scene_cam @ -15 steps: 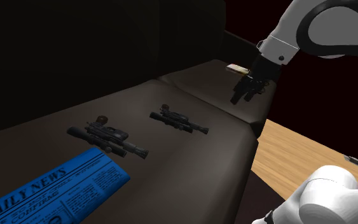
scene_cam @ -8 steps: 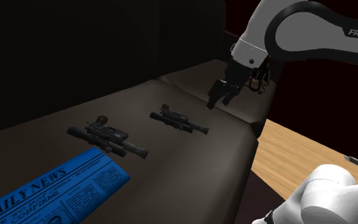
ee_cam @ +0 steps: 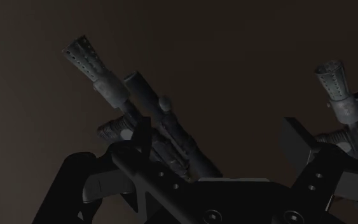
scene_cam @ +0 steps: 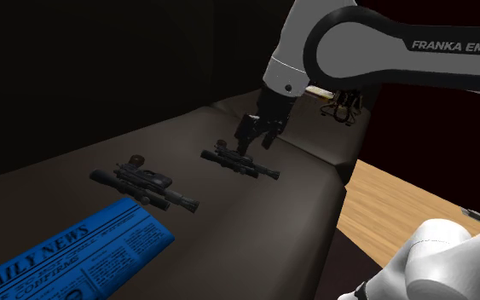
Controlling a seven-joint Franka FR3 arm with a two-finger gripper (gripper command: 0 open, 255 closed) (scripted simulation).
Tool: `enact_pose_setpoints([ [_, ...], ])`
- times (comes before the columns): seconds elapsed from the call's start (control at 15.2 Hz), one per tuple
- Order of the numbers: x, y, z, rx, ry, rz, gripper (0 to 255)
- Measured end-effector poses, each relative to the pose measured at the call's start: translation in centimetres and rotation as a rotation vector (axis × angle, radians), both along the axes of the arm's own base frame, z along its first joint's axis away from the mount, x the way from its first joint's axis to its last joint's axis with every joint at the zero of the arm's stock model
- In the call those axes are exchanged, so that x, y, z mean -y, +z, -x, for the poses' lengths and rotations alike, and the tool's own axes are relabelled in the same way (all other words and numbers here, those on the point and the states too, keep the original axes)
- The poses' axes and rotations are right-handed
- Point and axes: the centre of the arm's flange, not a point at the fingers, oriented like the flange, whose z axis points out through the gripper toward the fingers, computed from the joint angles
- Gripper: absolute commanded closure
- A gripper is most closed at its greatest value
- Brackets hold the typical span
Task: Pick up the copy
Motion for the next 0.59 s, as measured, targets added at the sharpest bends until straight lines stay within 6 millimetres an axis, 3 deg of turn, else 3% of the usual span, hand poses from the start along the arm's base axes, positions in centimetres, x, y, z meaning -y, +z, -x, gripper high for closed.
enact_pose_setpoints([
  [0.59, -11.0, -3.0, -3.7, -0.037, 0.061, -0.006, 0],
])
